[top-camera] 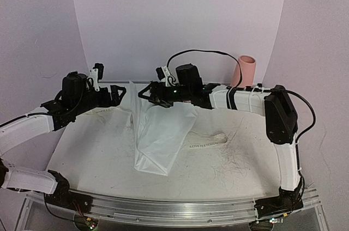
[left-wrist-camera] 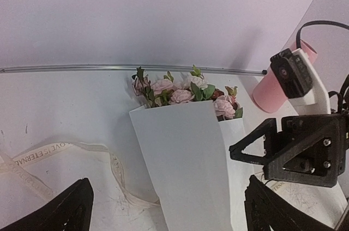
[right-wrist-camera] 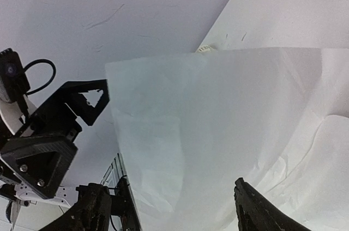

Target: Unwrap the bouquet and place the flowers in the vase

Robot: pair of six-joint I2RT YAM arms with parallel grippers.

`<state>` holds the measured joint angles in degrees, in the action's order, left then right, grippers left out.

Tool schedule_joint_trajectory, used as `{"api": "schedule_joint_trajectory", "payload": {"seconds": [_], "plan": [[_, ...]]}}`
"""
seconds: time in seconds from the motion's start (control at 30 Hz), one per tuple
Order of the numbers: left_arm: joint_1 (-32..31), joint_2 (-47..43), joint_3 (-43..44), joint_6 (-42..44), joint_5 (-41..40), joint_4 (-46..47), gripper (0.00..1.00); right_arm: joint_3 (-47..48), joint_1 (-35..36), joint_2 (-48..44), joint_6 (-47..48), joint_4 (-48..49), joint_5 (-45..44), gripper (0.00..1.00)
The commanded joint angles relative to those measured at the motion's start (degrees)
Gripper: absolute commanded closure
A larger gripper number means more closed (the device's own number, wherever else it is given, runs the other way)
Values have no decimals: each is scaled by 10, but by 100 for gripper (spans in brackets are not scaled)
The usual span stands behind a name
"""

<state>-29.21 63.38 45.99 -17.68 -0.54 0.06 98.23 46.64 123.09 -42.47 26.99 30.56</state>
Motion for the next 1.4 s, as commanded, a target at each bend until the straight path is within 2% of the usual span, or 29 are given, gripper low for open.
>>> {"api": "schedule_joint_trajectory", "payload": {"seconds": [0.0, 0.13, 0.23, 0.3, 0.4, 0.47, 0.53, 0.63, 0.73, 0.8, 0.9, 1.1, 1.37], "plan": [[0, 12, 37, -21, 8, -16, 2, -27, -5, -30, -4, 13, -4, 23], [0, 6, 47, -31, -65, -45, 1, -36, -6, -41, 24, -46, -72, 23], [0, -4, 50, -44, -180, -79, 0, 17, 10, -27, 69, -190, -183, 14], [0, -10, 49, -61, -269, -98, 0, 40, 24, -22, 87, -248, -269, 11], [0, -23, 46, -88, -379, -116, 0, 24, 37, -30, 95, -264, -316, 2], [0, -28, 47, -90, -418, -125, 0, 6, 45, -37, 104, -267, -347, 2], [0, -26, 52, -65, -397, -125, 0, -6, 59, -45, 121, -269, -376, 2], [0, -4, 63, -31, -317, -124, 0, -22, 77, -52, 153, -276, -409, 2], [0, 38, 68, -36, -265, -125, 1, -36, 90, -57, 173, -291, -419, 2], [1, 71, 72, -83, -272, -139, 9, -49, 99, -63, 183, -294, -423, 3], [4, 109, 65, -107, -233, -140, 21, -64, 125, -71, 203, -302, -449, 4], [20, 164, 46, -126, -123, -104, 27, -66, 190, -72, 253, -327, -521, 4], [40, 217, 26, -132, -64, -67, 37, -14, 247, -16, 318, -349, -590, 4]]}}
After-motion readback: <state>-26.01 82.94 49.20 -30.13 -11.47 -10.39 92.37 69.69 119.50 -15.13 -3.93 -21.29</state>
